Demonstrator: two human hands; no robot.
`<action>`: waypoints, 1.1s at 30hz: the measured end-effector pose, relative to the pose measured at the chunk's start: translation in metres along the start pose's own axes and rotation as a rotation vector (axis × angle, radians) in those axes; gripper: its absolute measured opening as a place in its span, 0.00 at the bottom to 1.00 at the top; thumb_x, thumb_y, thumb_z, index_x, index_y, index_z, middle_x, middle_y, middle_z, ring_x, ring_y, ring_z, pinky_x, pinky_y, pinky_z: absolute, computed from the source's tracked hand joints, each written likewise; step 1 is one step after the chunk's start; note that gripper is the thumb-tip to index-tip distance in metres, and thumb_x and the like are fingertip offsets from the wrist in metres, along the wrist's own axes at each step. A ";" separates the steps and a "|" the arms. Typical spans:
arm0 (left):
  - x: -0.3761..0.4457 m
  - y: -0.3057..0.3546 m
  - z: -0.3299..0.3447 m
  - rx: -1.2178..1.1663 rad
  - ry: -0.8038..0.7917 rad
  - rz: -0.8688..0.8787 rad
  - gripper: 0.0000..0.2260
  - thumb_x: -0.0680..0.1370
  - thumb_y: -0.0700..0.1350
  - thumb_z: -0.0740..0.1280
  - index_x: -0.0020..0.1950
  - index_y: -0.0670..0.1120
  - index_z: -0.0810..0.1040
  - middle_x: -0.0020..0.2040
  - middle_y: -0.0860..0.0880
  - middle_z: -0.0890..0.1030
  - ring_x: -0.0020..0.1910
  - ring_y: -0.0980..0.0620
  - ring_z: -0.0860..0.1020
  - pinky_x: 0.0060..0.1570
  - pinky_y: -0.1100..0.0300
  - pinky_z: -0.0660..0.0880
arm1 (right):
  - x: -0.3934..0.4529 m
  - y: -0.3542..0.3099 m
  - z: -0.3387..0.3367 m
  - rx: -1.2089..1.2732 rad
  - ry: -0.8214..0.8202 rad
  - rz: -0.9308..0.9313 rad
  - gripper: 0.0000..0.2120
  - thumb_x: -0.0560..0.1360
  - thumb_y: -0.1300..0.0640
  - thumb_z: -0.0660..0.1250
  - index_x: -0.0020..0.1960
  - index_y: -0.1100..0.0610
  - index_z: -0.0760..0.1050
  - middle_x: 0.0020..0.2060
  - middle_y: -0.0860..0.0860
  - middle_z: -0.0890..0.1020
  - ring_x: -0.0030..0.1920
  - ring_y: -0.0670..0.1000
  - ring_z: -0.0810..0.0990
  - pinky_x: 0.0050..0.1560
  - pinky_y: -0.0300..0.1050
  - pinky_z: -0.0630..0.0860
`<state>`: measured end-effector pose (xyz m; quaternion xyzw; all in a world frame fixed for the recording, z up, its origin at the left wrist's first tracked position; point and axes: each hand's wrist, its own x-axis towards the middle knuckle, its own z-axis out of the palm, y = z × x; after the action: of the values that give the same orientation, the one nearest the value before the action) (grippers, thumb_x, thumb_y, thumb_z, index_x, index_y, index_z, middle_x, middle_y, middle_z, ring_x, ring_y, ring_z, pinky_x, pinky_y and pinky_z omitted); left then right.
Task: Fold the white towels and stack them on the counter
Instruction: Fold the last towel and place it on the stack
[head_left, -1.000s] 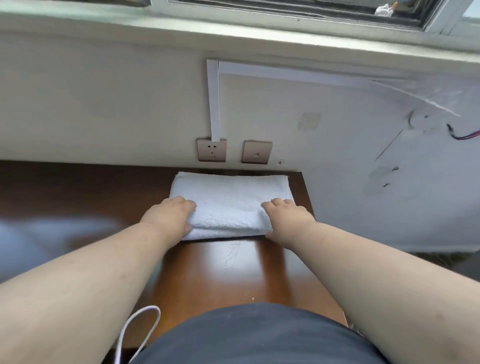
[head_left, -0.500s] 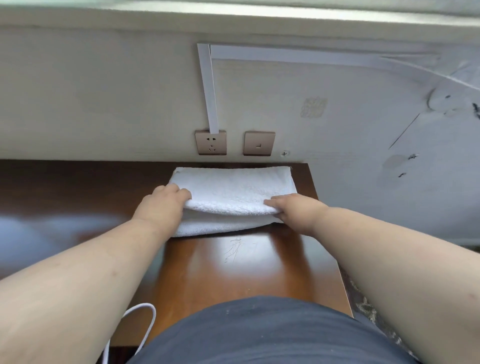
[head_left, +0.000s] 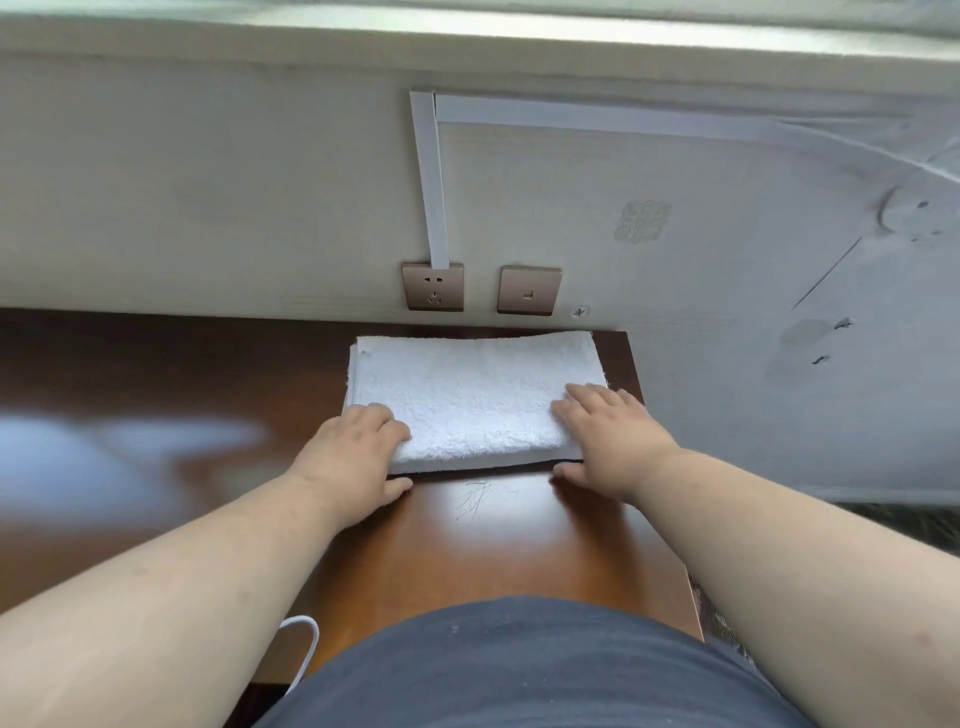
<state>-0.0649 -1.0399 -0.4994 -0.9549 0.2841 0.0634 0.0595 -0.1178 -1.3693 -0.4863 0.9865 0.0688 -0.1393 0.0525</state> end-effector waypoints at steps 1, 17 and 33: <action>0.002 0.001 0.003 0.022 0.002 0.019 0.32 0.74 0.66 0.64 0.73 0.54 0.64 0.72 0.51 0.64 0.70 0.49 0.64 0.67 0.55 0.64 | 0.003 -0.004 0.003 -0.014 0.013 -0.023 0.42 0.73 0.33 0.64 0.79 0.48 0.52 0.80 0.52 0.54 0.79 0.55 0.52 0.78 0.57 0.51; 0.044 0.014 -0.031 0.093 -0.025 -0.025 0.29 0.72 0.35 0.60 0.72 0.49 0.57 0.57 0.49 0.72 0.51 0.46 0.75 0.43 0.52 0.75 | 0.032 -0.022 -0.007 0.037 0.027 0.008 0.33 0.67 0.70 0.66 0.68 0.54 0.63 0.68 0.56 0.72 0.69 0.60 0.70 0.60 0.52 0.73; 0.010 -0.068 -0.145 0.226 0.009 -0.017 0.17 0.66 0.41 0.68 0.41 0.53 0.59 0.37 0.56 0.66 0.38 0.50 0.72 0.35 0.55 0.67 | 0.019 -0.035 -0.157 -0.108 0.152 -0.109 0.13 0.75 0.46 0.68 0.51 0.50 0.67 0.44 0.49 0.79 0.42 0.57 0.79 0.35 0.48 0.72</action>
<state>-0.0065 -1.0103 -0.3524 -0.9447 0.2814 0.0264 0.1661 -0.0628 -1.3132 -0.3451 0.9847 0.1334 -0.0630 0.0924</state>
